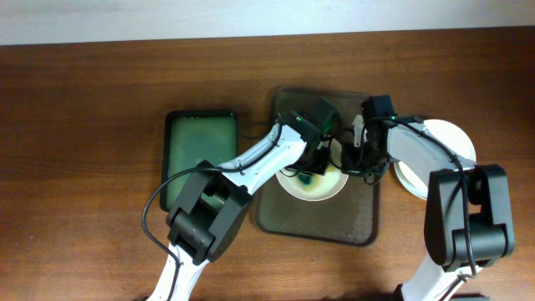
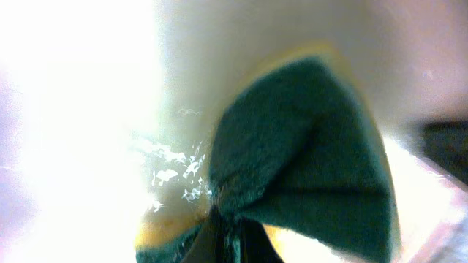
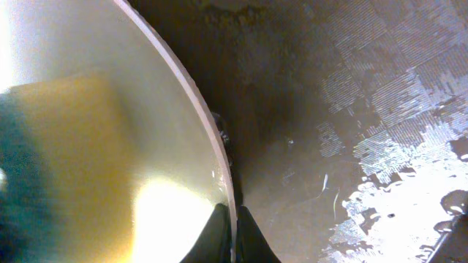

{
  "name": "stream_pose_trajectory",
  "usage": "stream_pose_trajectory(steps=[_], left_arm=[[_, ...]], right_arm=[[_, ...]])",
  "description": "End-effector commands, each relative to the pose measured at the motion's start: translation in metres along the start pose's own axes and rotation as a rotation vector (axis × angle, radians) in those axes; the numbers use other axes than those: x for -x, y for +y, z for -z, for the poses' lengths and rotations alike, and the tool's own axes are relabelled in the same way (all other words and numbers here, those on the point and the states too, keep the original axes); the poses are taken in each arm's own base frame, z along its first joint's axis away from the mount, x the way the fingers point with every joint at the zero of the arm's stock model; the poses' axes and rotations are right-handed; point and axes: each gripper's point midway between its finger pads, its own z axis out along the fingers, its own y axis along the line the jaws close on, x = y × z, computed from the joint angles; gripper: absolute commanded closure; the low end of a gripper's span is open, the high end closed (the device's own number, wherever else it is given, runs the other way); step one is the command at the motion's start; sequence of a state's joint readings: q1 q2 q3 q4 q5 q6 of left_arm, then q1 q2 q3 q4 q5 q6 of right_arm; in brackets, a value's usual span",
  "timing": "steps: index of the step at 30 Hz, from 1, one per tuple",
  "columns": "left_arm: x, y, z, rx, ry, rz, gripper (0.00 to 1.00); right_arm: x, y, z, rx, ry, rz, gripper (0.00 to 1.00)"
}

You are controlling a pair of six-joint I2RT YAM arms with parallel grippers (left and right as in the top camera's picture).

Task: Clean dirty plates on tray and stack at the side
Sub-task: 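Scrub the held plate with the sponge in the left gripper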

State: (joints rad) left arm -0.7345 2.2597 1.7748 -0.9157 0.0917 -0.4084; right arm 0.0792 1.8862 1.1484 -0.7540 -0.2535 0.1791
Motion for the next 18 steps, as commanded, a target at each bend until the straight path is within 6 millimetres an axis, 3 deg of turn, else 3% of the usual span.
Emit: stream_pose_trajectory(steps=[1,4,7,9,10,11,12,13,15,18], left_arm=[[0.022,0.101,0.013,0.498,-0.097,0.012,1.0],[0.026,0.102,0.017,0.509,-0.108,0.011,1.0],[0.025,0.077,0.023,0.367,-0.088,0.021,1.0],[0.035,0.048,0.059,0.226,-0.118,0.027,1.0],[0.038,0.046,0.075,0.216,-0.14,0.029,1.0],[0.037,0.054,0.115,0.231,-0.175,0.025,1.0],[0.033,0.069,0.132,0.279,-0.181,0.038,1.0],[0.026,0.099,0.151,0.379,-0.176,0.067,1.0],[0.018,0.144,0.158,0.511,-0.137,0.12,1.0],[-0.011,0.211,0.127,0.545,-0.018,0.284,1.0]], right_arm=[[-0.01,-0.02,-0.011,-0.079,0.041,-0.001,0.96],[-0.01,-0.02,-0.011,-0.079,0.041,-0.001,0.96],[-0.011,-0.02,-0.011,-0.079,0.045,-0.002,0.96],[-0.012,-0.02,-0.011,-0.08,0.049,-0.003,0.96],[-0.012,-0.02,-0.011,-0.08,0.049,-0.003,0.96],[-0.012,-0.02,-0.011,-0.08,0.049,-0.003,0.96],[-0.012,-0.02,-0.011,-0.08,0.05,-0.003,0.96],[-0.012,-0.02,-0.011,-0.08,0.051,-0.003,0.96],[-0.012,-0.02,-0.011,-0.08,0.05,-0.003,0.96],[-0.012,-0.02,-0.011,-0.08,0.051,-0.003,0.96]])
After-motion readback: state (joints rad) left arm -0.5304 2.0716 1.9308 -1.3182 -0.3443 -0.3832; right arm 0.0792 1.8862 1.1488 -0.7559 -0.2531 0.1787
